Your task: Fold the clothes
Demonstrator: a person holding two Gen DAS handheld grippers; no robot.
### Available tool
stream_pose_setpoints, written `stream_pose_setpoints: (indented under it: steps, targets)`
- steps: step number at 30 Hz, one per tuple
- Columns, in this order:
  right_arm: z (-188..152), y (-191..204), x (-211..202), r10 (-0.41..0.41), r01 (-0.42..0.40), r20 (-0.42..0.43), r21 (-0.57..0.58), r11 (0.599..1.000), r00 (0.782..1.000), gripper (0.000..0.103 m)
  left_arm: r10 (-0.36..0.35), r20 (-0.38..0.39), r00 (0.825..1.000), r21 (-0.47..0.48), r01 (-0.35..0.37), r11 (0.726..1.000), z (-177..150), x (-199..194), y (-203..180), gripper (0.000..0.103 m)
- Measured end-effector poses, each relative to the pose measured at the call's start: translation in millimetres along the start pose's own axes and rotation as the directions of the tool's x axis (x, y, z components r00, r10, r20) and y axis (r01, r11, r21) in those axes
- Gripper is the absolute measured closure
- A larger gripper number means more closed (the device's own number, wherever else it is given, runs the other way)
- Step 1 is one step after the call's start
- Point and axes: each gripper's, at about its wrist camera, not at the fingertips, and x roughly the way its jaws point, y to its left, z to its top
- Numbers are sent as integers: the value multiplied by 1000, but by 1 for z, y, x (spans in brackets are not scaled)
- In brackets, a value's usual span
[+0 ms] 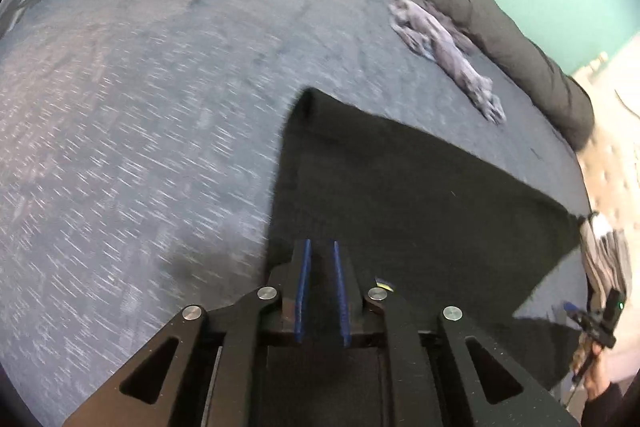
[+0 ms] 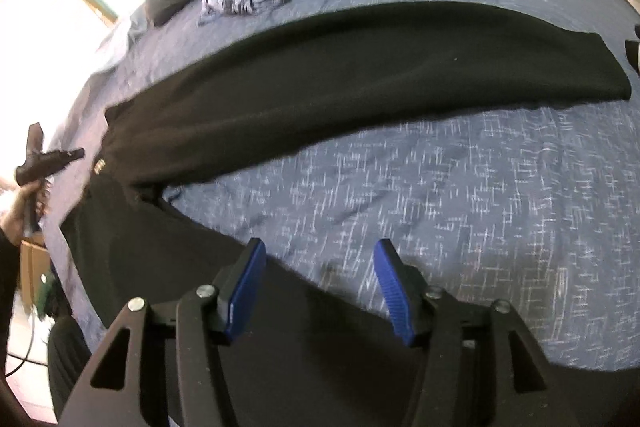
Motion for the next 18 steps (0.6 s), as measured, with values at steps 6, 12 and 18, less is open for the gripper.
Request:
stream_pose_setpoints:
  steps: [6,12,18]
  targets:
    - [-23,-22,-30,-20,19,12,37,999,1000,46,-29,-68,997,37,31,999,-33,-12,-14,75]
    - [-65,-65,-78,-107,104,35,81,991,994,44,-12,-103,995,-11,11,1000,-70,-29,7,73]
    - [-111,-124,-129,-192,177,61,197,964,980,43,0,-106,994,-52,-6,999,-107,-51,29,64]
